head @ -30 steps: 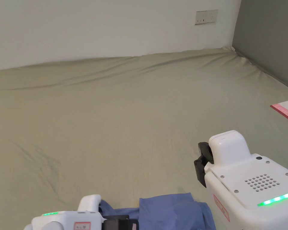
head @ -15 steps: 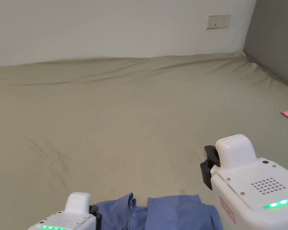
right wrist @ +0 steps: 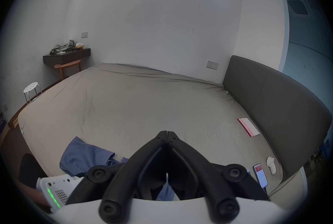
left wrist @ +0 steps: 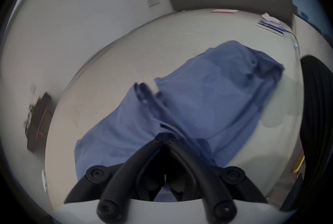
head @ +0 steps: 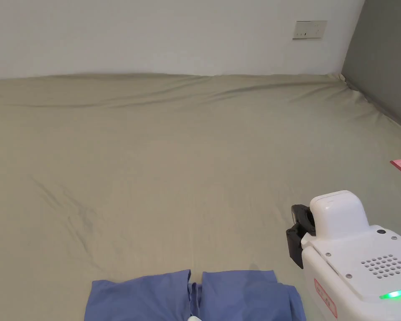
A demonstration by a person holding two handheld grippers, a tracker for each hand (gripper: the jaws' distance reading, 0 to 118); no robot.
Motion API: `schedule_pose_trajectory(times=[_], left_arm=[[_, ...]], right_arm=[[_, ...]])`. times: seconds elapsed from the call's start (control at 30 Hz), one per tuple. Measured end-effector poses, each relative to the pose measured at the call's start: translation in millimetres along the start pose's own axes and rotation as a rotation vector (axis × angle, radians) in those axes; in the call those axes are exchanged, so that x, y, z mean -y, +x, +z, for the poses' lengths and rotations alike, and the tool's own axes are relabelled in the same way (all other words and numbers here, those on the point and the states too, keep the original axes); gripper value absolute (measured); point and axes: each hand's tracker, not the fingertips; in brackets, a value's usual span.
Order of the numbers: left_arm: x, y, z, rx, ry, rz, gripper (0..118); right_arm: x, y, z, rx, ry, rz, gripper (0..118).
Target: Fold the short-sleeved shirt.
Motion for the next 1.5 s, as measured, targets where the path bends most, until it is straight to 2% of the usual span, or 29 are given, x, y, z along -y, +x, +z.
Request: schedule_pose_trajectory(times=[0.17, 0.23, 0.4, 0.47, 0.5, 0.53, 0.57, 0.63, 0.67, 0.7, 0.73, 0.8, 0.9, 1.0, 1.07, 1.1, 1.13, 1.17, 1.2, 1.27, 1.3, 1.4, 1.5], left_arm=[[-0.7, -5.7, 19.9, 0.276, 0.032, 0.115, 0], [-2.7, -21.1, 28.2, 0.41, 0.05, 0.234, 0], [7.7, -102.4, 46.4, 0.393, 0.139, 0.584, 0], [20.5, -139.9, 45.8, 0.343, 0.144, 0.694, 6], [30.5, -160.6, 45.2, 0.311, 0.142, 0.75, 16], [43.8, -181.5, 42.4, 0.278, 0.119, 0.809, 34], [53.8, -196.1, 37.7, 0.265, 0.101, 0.866, 41], [83.5, -230.1, 27.7, 0.329, 0.039, 1.037, 58], [96.3, -240.9, 22.7, 0.377, 0.016, 1.102, 91], [110.3, -250.6, 15.3, 0.431, -0.001, 1.16, 107], [121.9, -257.4, 11.1, 0.45, -0.011, 1.202, 113], [136.4, -263.6, 1.8, 0.47, -0.056, 1.247, 113], [145.9, -256.4, -16.2, 0.581, -0.103, 1.31, 113], [141.1, -240.7, -24.4, 0.728, -0.022, 1.426, 112], [131.6, -230.4, -35.0, 0.856, -0.059, 1.506, 106], [134.3, -228.4, -45.3, 0.869, -0.083, 1.494, 93], [128.4, -222.8, -50.4, 0.831, -0.13, 1.421, 65], [121.6, -218.3, -52.1, 0.738, -0.168, 1.334, 11], [117.0, -215.6, -55.7, 0.608, -0.226, 1.24, 10], [113.1, -211.6, -48.2, 0.673, -0.179, 1.286, 10], [106.8, -213.9, -42.9, 0.622, -0.187, 1.255, 10], [95.8, -216.8, -25.2, 0.482, -0.176, 1.032, 10], [91.1, -222.6, -9.0, 0.411, -0.173, 0.92, 10]], right_arm=[[1.0, -7.2, -3.6, -0.016, -0.011, 0.0, 0], [-0.3, -9.9, -3.8, -0.02, -0.009, 0.008, 0], [-5.9, -12.9, -1.8, -0.027, 0.003, 0.021, 0], [-7.1, -13.4, -2.0, -0.027, 0.006, 0.025, 0], [-7.6, -13.7, -2.2, -0.028, 0.007, 0.027, 0], [-8.0, -14.0, -2.5, -0.028, 0.007, 0.027, 0], [-8.2, -14.4, -2.6, -0.028, 0.007, 0.027, 0], [-8.4, -15.6, -3.6, -0.031, 0.006, 0.029, 0], [-8.3, -16.2, -3.8, -0.032, 0.005, 0.03, 0], [-8.2, -17.1, -4.2, -0.033, 0.004, 0.032, 0], [-7.9, -17.8, -5.2, -0.035, 0.001, 0.034, 0], [-7.4, -19.3, -7.3, -0.037, -0.004, 0.038, 0], [-7.2, -21.3, -10.4, -0.04, -0.011, 0.043, 0], [-7.7, -23.1, -11.7, -0.046, -0.014, 0.048, 0], [-8.1, -24.0, -12.6, -0.049, -0.015, 0.051, 0], [-8.4, -24.5, -13.3, -0.05, -0.016, 0.052, 0], [-8.7, -25.2, -14.4, -0.05, -0.016, 0.053, 0], [-9.1, -25.8, -15.1, -0.051, -0.017, 0.053, 0], [-9.4, -26.2, -15.3, -0.052, -0.017, 0.054, 0], [-10.1, -27.0, -14.9, -0.053, -0.017, 0.055, 0], [-10.5, -27.5, -14.3, -0.053, -0.016, 0.057, 0], [-11.2, -28.5, -13.9, -0.052, -0.017, 0.062, 0], [-12.3, -30.4, -13.6, -0.05, -0.018, 0.066, 0]])
